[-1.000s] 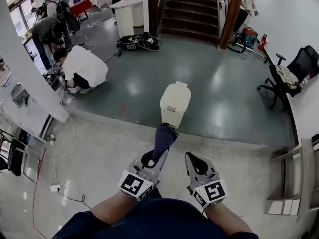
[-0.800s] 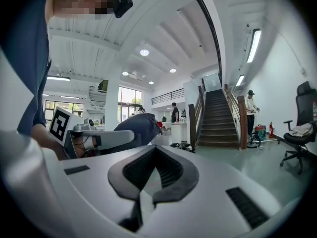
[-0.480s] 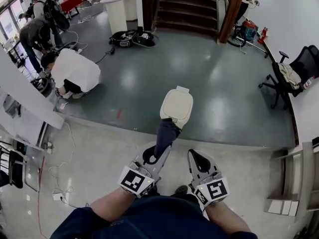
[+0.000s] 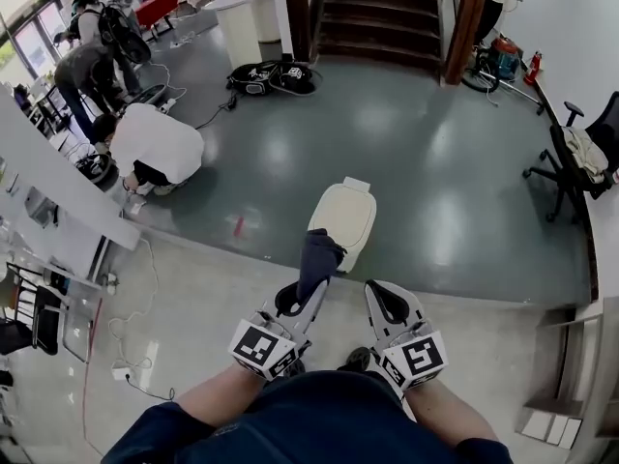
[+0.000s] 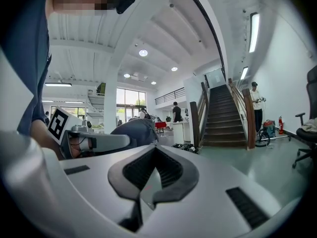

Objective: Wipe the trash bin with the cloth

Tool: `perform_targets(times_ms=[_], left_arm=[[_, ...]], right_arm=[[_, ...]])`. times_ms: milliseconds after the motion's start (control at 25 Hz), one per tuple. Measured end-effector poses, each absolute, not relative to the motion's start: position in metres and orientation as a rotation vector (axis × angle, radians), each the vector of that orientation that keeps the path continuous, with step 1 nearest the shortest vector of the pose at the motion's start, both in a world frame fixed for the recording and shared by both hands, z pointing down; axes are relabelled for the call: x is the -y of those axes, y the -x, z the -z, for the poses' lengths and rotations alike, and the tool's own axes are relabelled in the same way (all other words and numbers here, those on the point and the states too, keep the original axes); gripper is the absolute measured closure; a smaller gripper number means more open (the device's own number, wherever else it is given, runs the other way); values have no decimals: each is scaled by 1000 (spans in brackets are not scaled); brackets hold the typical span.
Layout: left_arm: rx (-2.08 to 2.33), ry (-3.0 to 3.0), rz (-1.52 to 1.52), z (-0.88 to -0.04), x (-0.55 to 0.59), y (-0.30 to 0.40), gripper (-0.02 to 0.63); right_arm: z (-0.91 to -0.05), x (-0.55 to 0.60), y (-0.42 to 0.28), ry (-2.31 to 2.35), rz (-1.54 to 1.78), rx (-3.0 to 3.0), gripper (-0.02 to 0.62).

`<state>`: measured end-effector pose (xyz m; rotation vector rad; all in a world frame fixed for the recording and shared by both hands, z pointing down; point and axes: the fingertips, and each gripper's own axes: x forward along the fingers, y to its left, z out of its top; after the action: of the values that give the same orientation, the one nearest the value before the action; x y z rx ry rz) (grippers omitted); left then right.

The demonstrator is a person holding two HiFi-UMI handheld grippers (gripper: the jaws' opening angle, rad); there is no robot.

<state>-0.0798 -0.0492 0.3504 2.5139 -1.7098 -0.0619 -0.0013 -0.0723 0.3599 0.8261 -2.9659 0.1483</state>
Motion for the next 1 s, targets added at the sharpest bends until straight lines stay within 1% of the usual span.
perform_targets(times_ms=[240,400,720,1000], left_arm=[[1773,-2473,9,-358,81,53,554],[1802,-2464,-20,-364,99,54,554],[1785,-2468,-107,-400,159,95,554],[1701,-2505,-225,-442,228,151,554]], right_arm=[[-363,106,-22,-755,-153,3009,591],[-370,119,-23,-737,-173,3014,591],[-388,149,-3,-795,-185,2963,591],[-406,184,32,-892,-220,2863,591]])
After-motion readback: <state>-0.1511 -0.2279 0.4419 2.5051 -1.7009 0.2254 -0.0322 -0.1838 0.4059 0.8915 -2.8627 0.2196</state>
